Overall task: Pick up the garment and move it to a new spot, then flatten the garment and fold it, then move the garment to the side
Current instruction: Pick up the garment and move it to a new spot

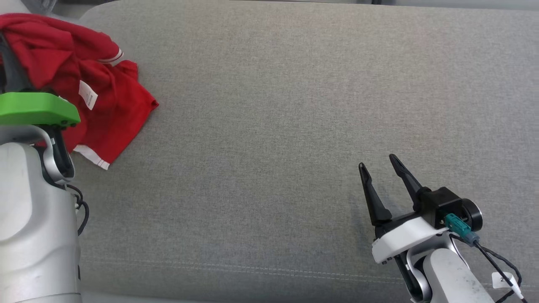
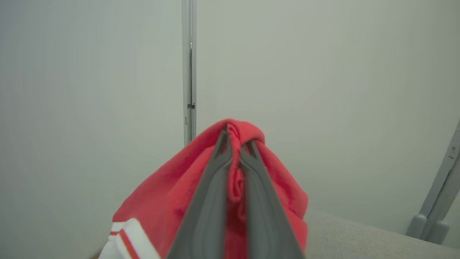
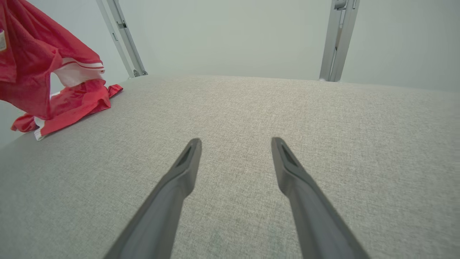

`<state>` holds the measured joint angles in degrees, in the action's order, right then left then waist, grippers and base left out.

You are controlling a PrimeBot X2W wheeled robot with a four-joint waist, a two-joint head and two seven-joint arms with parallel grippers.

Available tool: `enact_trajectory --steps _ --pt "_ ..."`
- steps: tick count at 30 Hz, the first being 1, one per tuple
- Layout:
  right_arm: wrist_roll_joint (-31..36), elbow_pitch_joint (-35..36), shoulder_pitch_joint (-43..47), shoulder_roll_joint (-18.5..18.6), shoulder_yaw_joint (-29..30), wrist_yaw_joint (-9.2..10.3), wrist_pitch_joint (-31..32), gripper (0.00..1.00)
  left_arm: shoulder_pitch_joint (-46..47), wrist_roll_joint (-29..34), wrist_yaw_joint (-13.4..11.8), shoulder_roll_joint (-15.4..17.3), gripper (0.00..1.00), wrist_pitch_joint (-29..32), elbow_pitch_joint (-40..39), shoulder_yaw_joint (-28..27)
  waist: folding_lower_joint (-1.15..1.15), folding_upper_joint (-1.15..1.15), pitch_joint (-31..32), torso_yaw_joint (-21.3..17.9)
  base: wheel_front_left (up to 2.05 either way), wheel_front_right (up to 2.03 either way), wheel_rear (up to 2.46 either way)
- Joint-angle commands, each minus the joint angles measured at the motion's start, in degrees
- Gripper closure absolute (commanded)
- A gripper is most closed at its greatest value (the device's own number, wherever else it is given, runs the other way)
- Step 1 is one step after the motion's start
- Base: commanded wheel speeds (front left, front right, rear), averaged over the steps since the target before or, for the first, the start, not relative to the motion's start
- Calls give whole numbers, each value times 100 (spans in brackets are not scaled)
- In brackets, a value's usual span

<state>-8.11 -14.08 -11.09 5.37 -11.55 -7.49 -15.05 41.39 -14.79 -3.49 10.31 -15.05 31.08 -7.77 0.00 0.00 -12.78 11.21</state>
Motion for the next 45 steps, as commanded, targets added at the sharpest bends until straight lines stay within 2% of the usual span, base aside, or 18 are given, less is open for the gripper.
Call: enact_trajectory --steps 1,9,16,25,28,32,38,45 --pt "-52 12 78 -31 10 1 -16 0 -109 67 10 11 100 -15 -123 43 0 0 124 -167 0 0 0" --pt "-90 51 90 -179 94 1 -15 0 -96 107 247 -108 100 146 -629 394 0 0 290 -671 0 0 0" --pt "-182 71 64 -232 90 1 -15 0 -33 70 419 -326 100 418 -918 766 0 0 307 -1310 0 0 0" --pt "-463 205 -34 -245 -12 0 -15 0 57 7 554 -592 100 414 -878 1302 0 0 276 -2198 0 0 0" --pt "-552 238 -44 -246 -43 0 -15 0 116 41 540 -649 100 404 -766 1514 0 0 267 -2579 0 0 0" --pt "-632 263 -15 -248 -46 1 -15 0 203 28 507 -667 100 371 -581 1654 0 0 227 -2880 0 0 0" --pt "-707 287 36 -249 -6 0 -15 0 188 -30 501 -697 100 306 -202 1829 0 0 161 -3112 0 0 0" --pt "-1050 423 -114 -249 -224 0 -15 0 -3 75 429 -720 100 58 788 2174 0 0 -57 -3396 0 0 0"
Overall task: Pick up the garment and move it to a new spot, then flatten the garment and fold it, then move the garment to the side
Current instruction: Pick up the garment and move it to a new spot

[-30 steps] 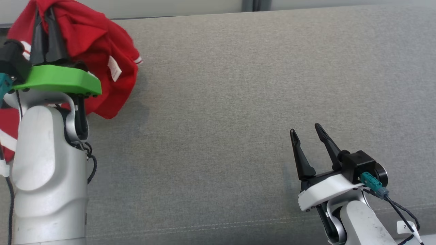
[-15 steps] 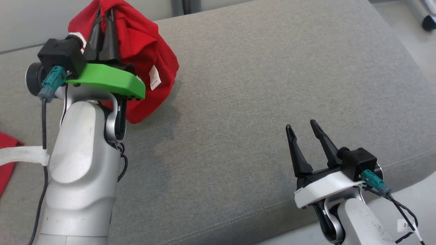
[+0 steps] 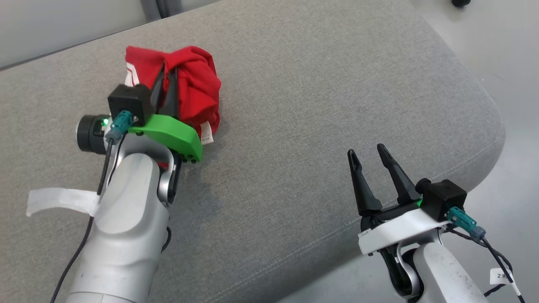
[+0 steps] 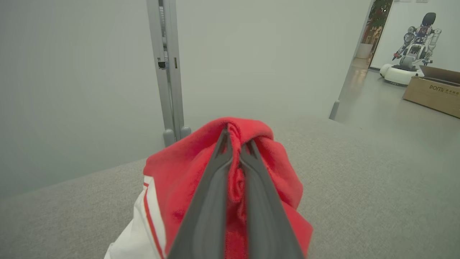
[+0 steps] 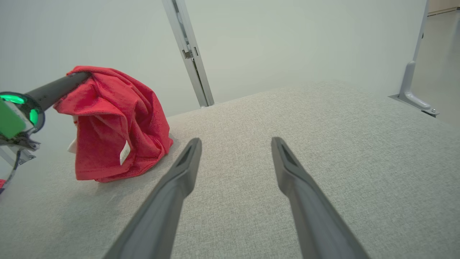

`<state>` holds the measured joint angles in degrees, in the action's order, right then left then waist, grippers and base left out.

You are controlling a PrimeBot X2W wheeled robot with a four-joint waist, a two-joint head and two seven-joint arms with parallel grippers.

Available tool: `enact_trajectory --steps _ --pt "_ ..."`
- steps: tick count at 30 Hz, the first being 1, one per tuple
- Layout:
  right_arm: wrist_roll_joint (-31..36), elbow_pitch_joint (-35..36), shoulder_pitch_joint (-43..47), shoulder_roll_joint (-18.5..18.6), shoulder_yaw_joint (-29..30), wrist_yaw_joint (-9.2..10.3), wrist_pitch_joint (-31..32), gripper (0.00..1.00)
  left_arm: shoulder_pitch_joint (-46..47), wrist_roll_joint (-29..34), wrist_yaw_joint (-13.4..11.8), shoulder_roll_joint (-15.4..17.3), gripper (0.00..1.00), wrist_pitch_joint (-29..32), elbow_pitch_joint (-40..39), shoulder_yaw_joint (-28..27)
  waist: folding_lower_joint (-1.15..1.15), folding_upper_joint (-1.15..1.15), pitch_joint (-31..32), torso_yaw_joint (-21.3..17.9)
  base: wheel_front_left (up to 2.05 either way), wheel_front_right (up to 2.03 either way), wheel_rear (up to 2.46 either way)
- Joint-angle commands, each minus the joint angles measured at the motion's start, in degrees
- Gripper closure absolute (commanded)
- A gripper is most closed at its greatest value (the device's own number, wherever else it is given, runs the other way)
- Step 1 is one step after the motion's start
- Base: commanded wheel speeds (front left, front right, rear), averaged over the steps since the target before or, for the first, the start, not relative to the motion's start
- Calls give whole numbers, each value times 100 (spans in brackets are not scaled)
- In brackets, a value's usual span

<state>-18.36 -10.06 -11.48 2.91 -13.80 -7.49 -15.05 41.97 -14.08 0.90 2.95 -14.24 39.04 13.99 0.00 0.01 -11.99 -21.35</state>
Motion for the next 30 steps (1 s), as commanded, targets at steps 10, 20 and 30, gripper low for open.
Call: enact_trajectory --steps 10,20,30 --pt "-12 -17 51 -1 19 0 -15 0 -103 -811 193 12 0 -98 414 1178 0 -1 -173 -183 0 0 0" --pt "161 -27 251 0 202 0 -15 0 -887 -1080 -212 11 0 -87 -1193 1399 0 -1 270 368 0 0 0" --pt "266 -16 399 6 338 0 -15 0 -2128 -621 -425 121 0 -88 -2371 518 0 -1 655 1055 0 0 0"
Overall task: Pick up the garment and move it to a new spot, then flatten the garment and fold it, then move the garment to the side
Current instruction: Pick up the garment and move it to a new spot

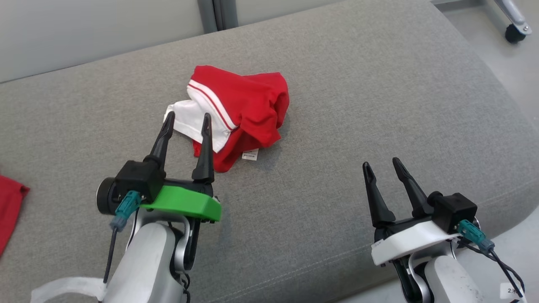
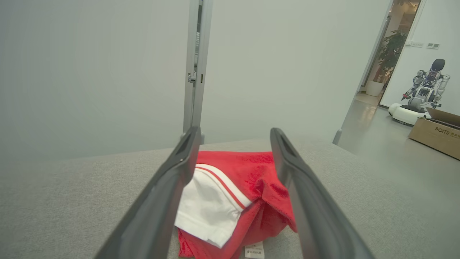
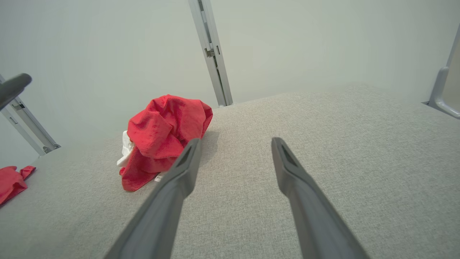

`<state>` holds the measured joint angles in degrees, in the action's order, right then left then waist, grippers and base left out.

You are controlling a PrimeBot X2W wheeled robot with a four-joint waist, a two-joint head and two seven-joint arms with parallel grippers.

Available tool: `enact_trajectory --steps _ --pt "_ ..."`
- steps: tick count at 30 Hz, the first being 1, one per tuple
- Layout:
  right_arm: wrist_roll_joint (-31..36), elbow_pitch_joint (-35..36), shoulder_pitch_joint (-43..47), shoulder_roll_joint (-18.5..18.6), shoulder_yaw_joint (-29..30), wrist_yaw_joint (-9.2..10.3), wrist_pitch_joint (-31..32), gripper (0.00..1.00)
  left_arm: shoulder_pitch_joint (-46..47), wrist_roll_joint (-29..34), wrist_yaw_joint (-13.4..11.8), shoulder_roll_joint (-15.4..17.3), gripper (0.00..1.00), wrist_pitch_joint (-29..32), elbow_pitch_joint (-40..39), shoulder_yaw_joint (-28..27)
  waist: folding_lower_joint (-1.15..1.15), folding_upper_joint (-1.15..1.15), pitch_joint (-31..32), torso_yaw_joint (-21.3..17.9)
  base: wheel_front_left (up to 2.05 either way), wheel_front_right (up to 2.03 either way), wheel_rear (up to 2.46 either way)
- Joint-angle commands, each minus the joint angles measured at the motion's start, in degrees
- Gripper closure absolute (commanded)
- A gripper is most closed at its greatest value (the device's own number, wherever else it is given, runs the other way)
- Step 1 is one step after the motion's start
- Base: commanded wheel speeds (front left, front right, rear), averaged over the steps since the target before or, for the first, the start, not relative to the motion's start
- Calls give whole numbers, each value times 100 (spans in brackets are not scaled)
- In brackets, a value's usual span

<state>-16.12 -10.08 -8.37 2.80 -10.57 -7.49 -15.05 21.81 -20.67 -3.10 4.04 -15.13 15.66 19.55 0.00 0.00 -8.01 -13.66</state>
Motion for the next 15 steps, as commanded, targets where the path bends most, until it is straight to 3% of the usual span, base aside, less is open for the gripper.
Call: enact_trajectory --steps 1,15 --pt "57 -28 104 14 31 0 -15 0 -248 73 -35 9 0 1 -100 -126 0 0 305 345 0 0 0" --pt "100 40 350 15 127 0 -15 0 -1848 713 -139 -47 0 0 -1024 -1130 0 0 725 789 0 0 0"
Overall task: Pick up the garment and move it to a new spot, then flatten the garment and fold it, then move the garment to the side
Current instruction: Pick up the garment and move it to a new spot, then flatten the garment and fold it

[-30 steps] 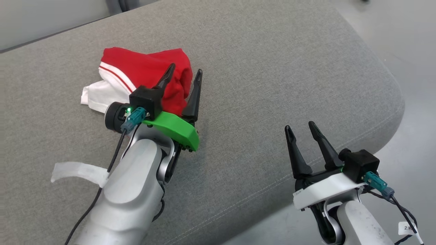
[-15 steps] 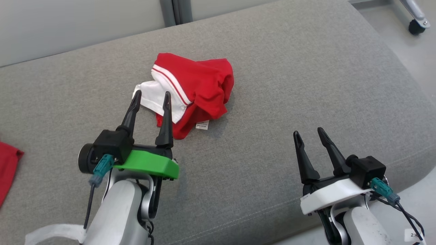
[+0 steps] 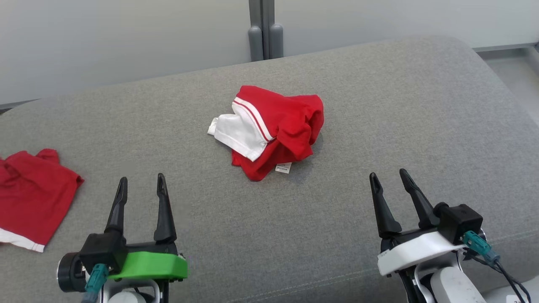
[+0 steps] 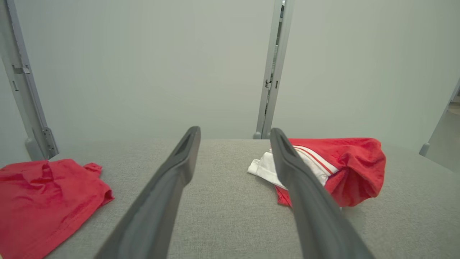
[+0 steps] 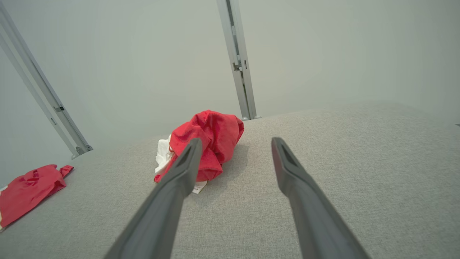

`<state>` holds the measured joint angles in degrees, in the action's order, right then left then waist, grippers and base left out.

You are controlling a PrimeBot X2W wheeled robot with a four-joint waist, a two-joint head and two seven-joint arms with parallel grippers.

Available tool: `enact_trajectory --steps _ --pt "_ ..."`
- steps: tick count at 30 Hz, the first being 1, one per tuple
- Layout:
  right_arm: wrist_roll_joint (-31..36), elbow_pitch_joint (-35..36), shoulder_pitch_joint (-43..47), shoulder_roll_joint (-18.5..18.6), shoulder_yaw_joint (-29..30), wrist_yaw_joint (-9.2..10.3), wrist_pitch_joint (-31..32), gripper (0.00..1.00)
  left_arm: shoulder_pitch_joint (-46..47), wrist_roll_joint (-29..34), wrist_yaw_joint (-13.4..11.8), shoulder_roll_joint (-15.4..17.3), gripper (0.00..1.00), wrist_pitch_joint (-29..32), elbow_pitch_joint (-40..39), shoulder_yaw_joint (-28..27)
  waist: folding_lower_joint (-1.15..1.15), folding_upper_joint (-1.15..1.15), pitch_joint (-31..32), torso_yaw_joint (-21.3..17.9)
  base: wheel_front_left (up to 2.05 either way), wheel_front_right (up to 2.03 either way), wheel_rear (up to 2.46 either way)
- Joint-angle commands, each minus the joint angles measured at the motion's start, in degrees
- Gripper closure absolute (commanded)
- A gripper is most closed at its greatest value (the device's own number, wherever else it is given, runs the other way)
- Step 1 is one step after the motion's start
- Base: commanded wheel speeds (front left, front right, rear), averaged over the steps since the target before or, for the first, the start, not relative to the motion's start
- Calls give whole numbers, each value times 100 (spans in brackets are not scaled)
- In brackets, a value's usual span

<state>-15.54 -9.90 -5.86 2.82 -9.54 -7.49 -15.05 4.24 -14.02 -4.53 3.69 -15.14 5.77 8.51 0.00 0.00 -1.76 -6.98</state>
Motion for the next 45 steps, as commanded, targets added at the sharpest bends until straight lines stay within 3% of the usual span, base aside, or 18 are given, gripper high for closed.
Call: enact_trajectory --steps 1,16,27,45 --pt "57 49 130 13 56 0 -15 0 -186 124 10 -17 0 1 -124 -72 0 0 111 156 0 0 0" --pt "390 865 731 11 88 0 -15 0 -1110 391 55 -76 0 2 -733 -577 0 0 251 320 0 0 0" --pt "544 428 720 13 7 0 -15 0 -1208 501 159 -75 0 1 -428 -493 0 0 287 318 0 0 0" --pt "477 419 709 12 -57 0 -15 0 -1063 410 128 -77 0 1 -244 -344 0 0 281 306 0 0 0"
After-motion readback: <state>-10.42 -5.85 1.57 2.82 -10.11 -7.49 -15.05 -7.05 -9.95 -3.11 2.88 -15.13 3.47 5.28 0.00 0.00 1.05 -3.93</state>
